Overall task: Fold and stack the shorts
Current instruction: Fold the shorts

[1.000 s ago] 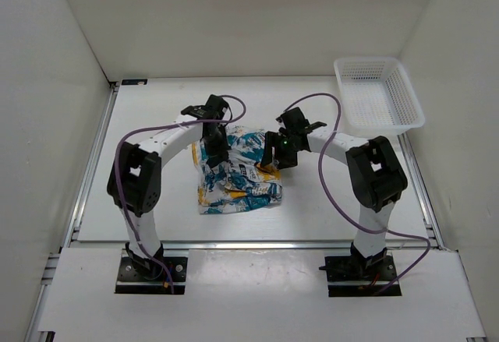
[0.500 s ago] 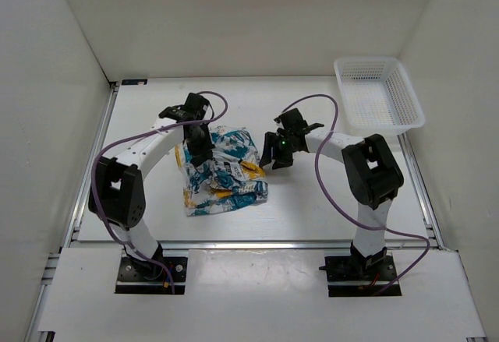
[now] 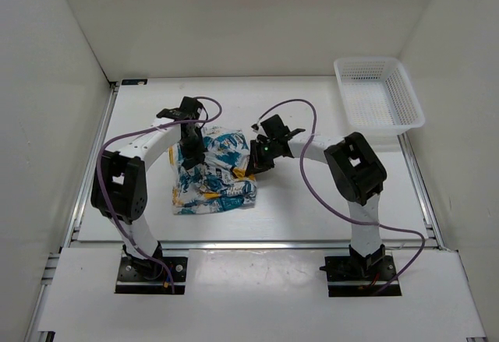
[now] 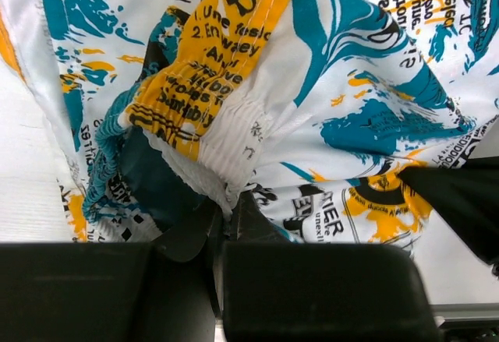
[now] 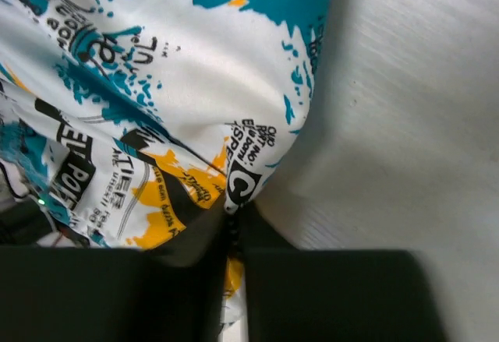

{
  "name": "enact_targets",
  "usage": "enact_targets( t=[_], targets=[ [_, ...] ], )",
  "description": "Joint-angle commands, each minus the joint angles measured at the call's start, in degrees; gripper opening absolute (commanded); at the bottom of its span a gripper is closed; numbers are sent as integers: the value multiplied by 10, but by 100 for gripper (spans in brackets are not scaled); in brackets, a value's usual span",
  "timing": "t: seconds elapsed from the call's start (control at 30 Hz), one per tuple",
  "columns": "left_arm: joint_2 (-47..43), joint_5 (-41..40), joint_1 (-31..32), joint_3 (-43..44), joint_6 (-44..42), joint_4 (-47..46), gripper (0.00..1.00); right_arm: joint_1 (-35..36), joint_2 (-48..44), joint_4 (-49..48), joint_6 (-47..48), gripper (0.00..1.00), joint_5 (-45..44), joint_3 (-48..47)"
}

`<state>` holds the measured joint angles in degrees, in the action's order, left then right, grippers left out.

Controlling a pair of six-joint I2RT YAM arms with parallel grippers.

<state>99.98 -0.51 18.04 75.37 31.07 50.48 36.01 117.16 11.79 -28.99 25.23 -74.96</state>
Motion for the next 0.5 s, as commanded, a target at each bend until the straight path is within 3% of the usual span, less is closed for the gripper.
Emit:
enact_targets(
  t=[0.0,0.23,0.47],
  targets=[
    [-9,-5,-6,7,-18,-10,10,-1,-25,-10,-8,0,-18,17],
    [-9,18,6,13,-30,-10,10,-8,-138,65,-8,0,-179,52],
    [-3,39,38,25,-19,-15,10,-8,-221,121,2,1,-258,106]
  ],
)
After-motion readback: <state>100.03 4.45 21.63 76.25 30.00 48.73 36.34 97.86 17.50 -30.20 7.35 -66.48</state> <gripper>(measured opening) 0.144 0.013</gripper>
